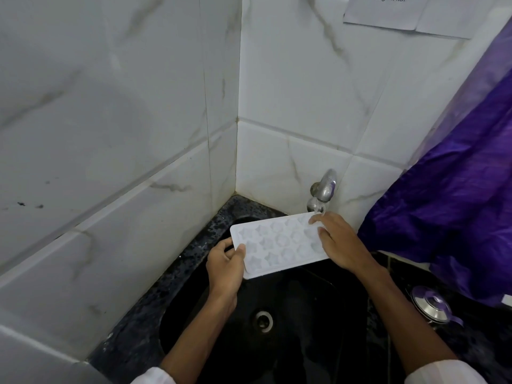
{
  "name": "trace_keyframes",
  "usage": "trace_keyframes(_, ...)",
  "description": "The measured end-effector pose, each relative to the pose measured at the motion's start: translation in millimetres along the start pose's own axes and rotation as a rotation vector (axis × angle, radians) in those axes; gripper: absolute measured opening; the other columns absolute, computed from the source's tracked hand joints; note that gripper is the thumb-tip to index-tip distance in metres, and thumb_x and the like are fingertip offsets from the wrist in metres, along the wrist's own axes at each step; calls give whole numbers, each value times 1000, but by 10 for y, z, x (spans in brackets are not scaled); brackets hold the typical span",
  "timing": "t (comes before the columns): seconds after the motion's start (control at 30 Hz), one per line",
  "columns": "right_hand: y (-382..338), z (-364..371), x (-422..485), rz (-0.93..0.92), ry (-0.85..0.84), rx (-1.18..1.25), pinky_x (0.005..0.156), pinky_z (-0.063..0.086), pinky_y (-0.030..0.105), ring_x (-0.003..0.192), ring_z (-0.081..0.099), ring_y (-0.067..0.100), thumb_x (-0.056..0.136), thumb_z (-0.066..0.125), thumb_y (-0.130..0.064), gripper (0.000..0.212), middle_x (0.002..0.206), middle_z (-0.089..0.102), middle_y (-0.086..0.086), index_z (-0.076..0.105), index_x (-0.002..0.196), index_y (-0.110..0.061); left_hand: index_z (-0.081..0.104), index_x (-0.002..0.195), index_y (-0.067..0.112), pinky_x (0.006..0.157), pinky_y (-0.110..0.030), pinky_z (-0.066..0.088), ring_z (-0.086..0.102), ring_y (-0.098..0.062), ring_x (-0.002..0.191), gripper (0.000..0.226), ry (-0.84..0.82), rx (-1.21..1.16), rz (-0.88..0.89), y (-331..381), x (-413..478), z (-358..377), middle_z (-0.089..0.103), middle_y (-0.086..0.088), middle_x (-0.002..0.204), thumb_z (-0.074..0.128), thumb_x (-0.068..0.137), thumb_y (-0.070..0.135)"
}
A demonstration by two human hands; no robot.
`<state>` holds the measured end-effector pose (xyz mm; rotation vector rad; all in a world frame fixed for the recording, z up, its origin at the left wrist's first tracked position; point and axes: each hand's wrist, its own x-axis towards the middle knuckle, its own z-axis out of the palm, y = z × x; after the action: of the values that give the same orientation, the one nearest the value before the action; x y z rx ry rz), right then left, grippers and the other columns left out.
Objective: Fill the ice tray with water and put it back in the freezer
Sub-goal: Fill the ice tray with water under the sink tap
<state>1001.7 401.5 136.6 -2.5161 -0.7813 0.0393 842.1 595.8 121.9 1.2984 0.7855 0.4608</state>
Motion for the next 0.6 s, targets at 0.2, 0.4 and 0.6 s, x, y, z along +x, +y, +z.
trace_keyframes(0.2,-42,14,5,84,-67,-59,99,41,43,130,35,24,100,32,-31,33,151,28,-5,56,116,-48,65,119,10,75,-40,63,75,-15,84,23,-14,15,-24,-49,-8,8,77,-1,93,59,97,10)
trace_keyframes(0.4,-101,-25,-5,102,-55,-73,90,43,37,123,38,21,101,32,-37,33,145,32,-4,56,120,-49,66,117,10,79,-45,62,76,-17,85,21,-16,-3,-45,-38,-30,40,78,-1,93,59,97,10)
trace_keyframes(0.6,-108,-9,3,109,-25,-36,93,48,44,118,42,23,97,37,-36,28,138,37,-3,58,112,-48,66,117,10,79,-45,62,75,-17,85,21,-13,-13,-37,-23,-39,48,78,-1,92,59,97,9)
